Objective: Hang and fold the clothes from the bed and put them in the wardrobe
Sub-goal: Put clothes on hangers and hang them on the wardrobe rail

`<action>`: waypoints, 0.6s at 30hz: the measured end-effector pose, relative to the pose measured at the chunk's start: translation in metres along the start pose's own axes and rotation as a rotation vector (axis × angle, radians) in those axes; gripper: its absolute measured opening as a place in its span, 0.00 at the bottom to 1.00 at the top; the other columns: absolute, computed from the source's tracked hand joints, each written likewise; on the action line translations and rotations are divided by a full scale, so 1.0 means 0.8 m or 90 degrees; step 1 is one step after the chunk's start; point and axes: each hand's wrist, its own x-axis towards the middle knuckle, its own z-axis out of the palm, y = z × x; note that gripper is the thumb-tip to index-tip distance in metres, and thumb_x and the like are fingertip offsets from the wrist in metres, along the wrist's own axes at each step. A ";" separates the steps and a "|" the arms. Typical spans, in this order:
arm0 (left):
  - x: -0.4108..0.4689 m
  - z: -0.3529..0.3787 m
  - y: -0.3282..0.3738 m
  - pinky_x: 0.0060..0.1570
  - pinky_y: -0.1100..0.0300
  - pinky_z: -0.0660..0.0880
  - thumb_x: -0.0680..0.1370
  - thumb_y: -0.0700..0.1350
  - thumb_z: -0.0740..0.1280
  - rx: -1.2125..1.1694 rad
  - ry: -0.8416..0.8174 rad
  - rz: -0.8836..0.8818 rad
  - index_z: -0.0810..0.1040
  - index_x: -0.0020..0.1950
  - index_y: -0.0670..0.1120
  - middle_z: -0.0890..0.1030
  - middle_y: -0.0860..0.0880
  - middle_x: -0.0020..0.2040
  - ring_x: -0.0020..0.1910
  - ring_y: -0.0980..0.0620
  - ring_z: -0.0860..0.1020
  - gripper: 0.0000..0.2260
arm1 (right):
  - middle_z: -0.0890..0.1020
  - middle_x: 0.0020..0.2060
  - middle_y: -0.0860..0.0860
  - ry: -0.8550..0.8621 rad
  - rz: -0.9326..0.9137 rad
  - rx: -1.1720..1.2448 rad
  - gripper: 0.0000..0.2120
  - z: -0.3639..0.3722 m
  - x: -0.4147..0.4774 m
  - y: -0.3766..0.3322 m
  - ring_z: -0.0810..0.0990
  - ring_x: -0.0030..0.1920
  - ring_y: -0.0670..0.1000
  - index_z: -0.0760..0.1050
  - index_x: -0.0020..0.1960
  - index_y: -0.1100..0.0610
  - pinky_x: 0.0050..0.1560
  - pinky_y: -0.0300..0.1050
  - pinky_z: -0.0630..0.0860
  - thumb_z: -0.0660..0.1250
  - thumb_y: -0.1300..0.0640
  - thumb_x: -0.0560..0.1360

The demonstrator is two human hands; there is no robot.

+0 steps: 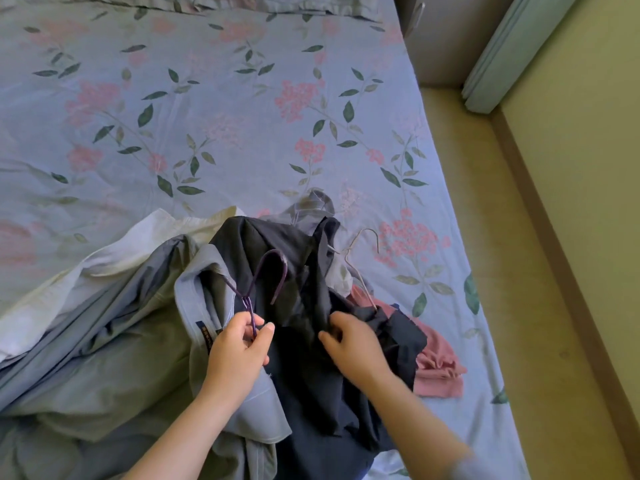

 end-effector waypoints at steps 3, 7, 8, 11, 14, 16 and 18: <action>-0.003 0.003 0.007 0.35 0.64 0.71 0.76 0.52 0.69 -0.002 0.002 -0.033 0.74 0.45 0.47 0.78 0.46 0.34 0.30 0.55 0.79 0.10 | 0.70 0.35 0.48 -0.022 -0.014 0.011 0.13 0.032 -0.035 -0.007 0.73 0.40 0.53 0.64 0.38 0.54 0.40 0.49 0.66 0.67 0.52 0.74; 0.001 0.018 0.014 0.40 0.60 0.74 0.68 0.60 0.75 0.014 -0.006 -0.081 0.73 0.48 0.48 0.80 0.51 0.39 0.40 0.51 0.80 0.21 | 0.69 0.36 0.46 -0.001 -0.007 0.039 0.13 0.049 -0.052 -0.004 0.69 0.39 0.49 0.64 0.38 0.55 0.37 0.45 0.61 0.66 0.52 0.75; 0.005 0.025 0.016 0.39 0.62 0.72 0.66 0.60 0.76 0.030 0.002 -0.081 0.72 0.48 0.48 0.80 0.52 0.40 0.41 0.53 0.80 0.23 | 0.69 0.37 0.46 0.008 -0.005 0.042 0.13 0.047 -0.051 -0.002 0.68 0.38 0.49 0.64 0.39 0.55 0.37 0.45 0.61 0.66 0.52 0.75; 0.016 0.044 0.016 0.37 0.61 0.69 0.66 0.56 0.78 0.076 0.046 -0.076 0.71 0.47 0.46 0.79 0.53 0.38 0.41 0.54 0.78 0.22 | 0.71 0.37 0.46 0.018 -0.015 0.050 0.11 0.037 -0.046 0.005 0.69 0.37 0.48 0.68 0.40 0.55 0.37 0.44 0.62 0.66 0.52 0.77; 0.026 0.056 0.008 0.45 0.52 0.77 0.69 0.46 0.76 0.071 0.063 -0.102 0.71 0.45 0.45 0.80 0.51 0.35 0.39 0.45 0.81 0.14 | 0.76 0.41 0.45 -0.006 -0.023 0.117 0.06 0.025 -0.047 0.020 0.73 0.39 0.43 0.78 0.49 0.53 0.42 0.39 0.67 0.64 0.53 0.79; 0.031 0.058 0.003 0.49 0.47 0.78 0.70 0.42 0.74 0.062 0.050 -0.112 0.71 0.44 0.45 0.81 0.49 0.36 0.38 0.43 0.81 0.12 | 0.80 0.45 0.46 0.025 -0.009 0.148 0.08 0.010 -0.045 0.033 0.77 0.45 0.43 0.80 0.54 0.53 0.47 0.38 0.72 0.63 0.56 0.80; 0.032 0.060 0.000 0.50 0.44 0.78 0.70 0.41 0.75 0.045 0.039 -0.115 0.71 0.46 0.43 0.81 0.49 0.36 0.39 0.41 0.81 0.13 | 0.80 0.49 0.47 0.102 0.016 0.127 0.10 -0.011 -0.043 0.045 0.78 0.50 0.46 0.80 0.57 0.53 0.53 0.39 0.73 0.64 0.57 0.79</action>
